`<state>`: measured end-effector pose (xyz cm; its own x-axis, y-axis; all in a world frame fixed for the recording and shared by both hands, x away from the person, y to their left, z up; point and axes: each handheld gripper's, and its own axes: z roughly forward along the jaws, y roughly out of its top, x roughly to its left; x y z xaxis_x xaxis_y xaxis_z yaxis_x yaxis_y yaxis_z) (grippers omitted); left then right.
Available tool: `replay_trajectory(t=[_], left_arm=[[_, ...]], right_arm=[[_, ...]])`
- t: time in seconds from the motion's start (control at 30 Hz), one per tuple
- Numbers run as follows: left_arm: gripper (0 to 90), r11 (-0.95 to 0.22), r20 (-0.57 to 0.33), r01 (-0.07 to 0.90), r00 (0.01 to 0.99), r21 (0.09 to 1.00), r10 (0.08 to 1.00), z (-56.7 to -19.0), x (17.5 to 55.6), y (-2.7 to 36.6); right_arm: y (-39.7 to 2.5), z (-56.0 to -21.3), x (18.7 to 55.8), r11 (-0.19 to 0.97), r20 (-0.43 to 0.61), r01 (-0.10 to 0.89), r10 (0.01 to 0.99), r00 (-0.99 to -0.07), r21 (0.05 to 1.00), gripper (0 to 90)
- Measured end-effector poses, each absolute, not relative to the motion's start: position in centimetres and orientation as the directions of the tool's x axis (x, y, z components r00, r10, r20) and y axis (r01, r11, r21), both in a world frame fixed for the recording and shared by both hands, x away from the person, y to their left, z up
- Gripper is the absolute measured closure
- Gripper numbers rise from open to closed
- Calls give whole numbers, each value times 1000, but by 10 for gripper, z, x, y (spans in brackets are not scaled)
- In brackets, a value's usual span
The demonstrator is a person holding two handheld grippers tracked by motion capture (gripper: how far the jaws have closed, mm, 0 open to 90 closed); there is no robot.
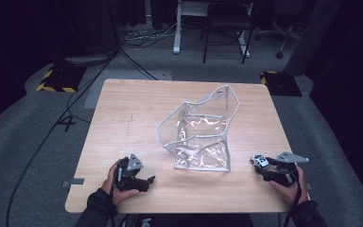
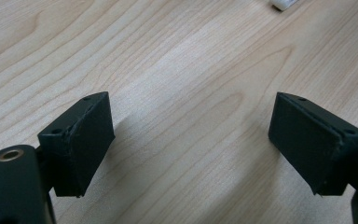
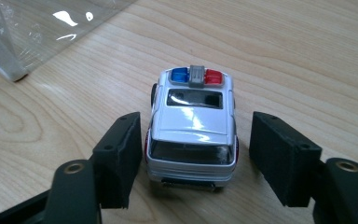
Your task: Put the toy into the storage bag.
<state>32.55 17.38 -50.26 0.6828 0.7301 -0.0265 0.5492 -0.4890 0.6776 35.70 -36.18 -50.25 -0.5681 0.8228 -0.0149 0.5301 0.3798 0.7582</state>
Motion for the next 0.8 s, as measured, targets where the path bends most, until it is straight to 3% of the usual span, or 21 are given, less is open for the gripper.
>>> replay_trajectory(t=[0.13, 0.3, 0.8], left_arm=[[142, -494, -26, 546, 688, 677, 725, -503, 326, 174], [142, -491, -29, 549, 686, 677, 727, -502, 326, 174], [141, -489, -27, 548, 684, 679, 729, -503, 326, 173]], right_arm=[[-360, -503, 357, 385, -14, 532, 819, -574, 754, 293], [-362, -502, 356, 372, -8, 521, 820, -573, 768, 471], [-365, -496, 350, 361, -9, 503, 819, -574, 785, 478]])
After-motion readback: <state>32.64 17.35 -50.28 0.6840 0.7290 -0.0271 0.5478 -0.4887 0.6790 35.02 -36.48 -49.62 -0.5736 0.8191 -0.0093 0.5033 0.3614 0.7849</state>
